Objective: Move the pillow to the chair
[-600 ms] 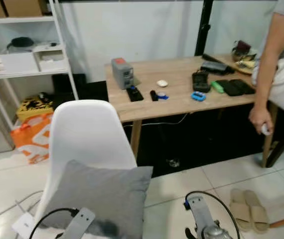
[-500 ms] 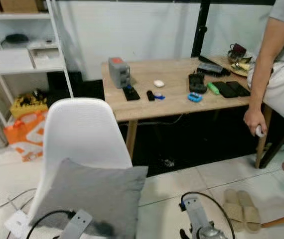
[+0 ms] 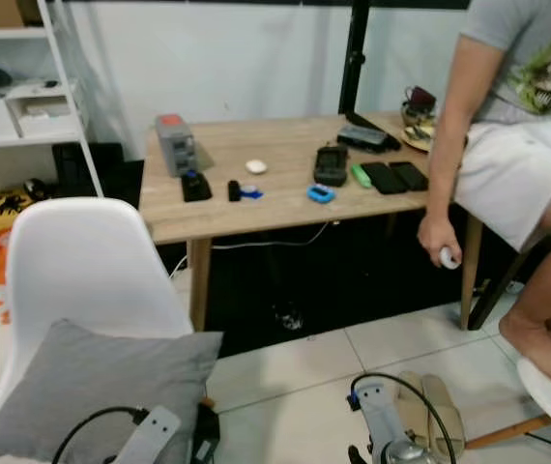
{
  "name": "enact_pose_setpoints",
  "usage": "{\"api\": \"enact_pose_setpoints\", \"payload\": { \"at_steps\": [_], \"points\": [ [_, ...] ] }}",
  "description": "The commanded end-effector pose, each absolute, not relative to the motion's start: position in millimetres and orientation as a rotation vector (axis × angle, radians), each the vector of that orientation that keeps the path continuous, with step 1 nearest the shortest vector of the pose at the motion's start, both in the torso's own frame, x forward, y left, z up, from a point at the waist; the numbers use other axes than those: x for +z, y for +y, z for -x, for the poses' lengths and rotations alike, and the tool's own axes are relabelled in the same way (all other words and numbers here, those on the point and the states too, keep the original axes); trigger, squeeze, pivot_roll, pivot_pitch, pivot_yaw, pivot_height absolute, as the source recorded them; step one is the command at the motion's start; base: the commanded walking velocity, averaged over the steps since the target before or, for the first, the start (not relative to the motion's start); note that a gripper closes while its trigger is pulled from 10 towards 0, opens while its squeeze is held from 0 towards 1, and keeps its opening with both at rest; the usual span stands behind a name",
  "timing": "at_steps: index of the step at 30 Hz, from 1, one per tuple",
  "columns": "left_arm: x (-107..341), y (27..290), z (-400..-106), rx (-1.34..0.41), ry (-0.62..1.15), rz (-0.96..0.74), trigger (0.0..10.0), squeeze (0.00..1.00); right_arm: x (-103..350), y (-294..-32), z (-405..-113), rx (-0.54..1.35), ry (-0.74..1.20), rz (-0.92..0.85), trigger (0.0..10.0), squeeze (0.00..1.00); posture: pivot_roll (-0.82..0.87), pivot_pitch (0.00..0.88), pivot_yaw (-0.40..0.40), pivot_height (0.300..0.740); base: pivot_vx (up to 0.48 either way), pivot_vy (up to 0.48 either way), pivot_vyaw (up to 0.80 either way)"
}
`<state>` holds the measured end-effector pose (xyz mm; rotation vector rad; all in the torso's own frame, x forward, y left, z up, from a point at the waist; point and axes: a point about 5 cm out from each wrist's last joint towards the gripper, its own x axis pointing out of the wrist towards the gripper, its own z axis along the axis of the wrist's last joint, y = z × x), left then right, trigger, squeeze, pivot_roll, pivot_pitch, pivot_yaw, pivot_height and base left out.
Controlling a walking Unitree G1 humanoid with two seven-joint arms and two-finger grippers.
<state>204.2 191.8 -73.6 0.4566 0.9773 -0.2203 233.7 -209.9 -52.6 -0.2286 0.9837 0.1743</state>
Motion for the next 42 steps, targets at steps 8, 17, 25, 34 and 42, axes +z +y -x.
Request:
{"api": "enact_pose_setpoints", "payload": {
  "at_steps": [8, 17, 25, 34, 42],
  "points": [
    [-75.1, 189.4, -202.4, -0.208, 0.982, -0.453, 10.0, 0.0, -52.5, -213.0, -232.4, 0.192, 0.987, 0.227, 10.0, 0.0, -0.19, 0.023, -0.025, 0.74, 0.0, -0.219, 0.8],
    [-75.3, 189.4, -201.9, -0.206, 0.981, -0.452, 10.0, 0.0, -52.6, -212.8, -232.1, 0.2, 0.986, 0.227, 10.0, 0.0, -0.19, 0.026, -0.024, 0.74, 0.0, 0.0, 0.79],
    [-75.4, 190.1, -201.7, -0.205, 0.983, -0.461, 10.0, 0.0, -52.6, -212.2, -232.2, 0.206, 0.984, 0.229, 10.0, 0.0, -0.18, 0.027, -0.023, 0.74, 0.0, 0.0, 0.8],
    [-75.6, 190.0, -201.4, -0.208, 0.985, -0.466, 10.0, 0.0, -52.8, -212.2, -231.9, 0.207, 0.982, 0.228, 10.0, 0.0, -0.18, 0.018, -0.022, 0.74, 0.0, 0.0, 0.8],
    [-75.9, 189.9, -200.8, -0.209, 0.987, -0.47, 10.0, 0.0, -53.0, -212.2, -231.5, 0.213, 0.983, 0.233, 10.0, 0.0, -0.18, 0.013, -0.023, 0.74, 0.0, 0.0, 0.8]
  ]
}}
